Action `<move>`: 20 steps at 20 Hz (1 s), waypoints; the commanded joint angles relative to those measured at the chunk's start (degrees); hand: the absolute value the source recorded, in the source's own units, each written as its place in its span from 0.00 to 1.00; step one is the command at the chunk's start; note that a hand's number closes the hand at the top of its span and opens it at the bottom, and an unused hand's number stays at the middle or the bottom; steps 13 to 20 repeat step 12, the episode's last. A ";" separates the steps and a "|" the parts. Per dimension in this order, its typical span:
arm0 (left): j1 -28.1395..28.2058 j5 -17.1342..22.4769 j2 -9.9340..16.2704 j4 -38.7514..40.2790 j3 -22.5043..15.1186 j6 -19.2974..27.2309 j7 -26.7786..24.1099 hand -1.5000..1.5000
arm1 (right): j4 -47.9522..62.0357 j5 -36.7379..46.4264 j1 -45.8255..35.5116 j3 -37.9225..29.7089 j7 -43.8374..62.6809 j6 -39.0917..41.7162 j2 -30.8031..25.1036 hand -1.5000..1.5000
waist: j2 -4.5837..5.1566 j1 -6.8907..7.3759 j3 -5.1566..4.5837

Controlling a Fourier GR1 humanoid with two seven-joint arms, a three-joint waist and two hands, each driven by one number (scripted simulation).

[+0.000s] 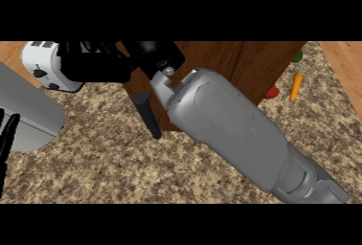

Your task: Pick up the wine, place it into the cabinet and close the cabinet

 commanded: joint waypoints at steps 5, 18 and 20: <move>-0.30 -2.18 -2.44 1.39 -2.03 -0.97 -0.89 0.00 | 11.49 2.83 1.70 -3.89 -7.76 2.62 -4.80 1.00 | 1.89 0.10 0.08; -2.12 -2.39 -3.22 1.30 -2.07 0.48 0.34 0.00 | 12.09 4.25 1.70 -3.93 -10.44 3.81 -6.24 1.00 | 1.94 -0.19 0.08; -2.12 -2.39 -3.22 1.30 -2.07 0.48 0.34 0.00 | 12.09 4.25 1.70 -3.93 -10.44 3.81 -6.24 1.00 | 1.94 -0.19 0.08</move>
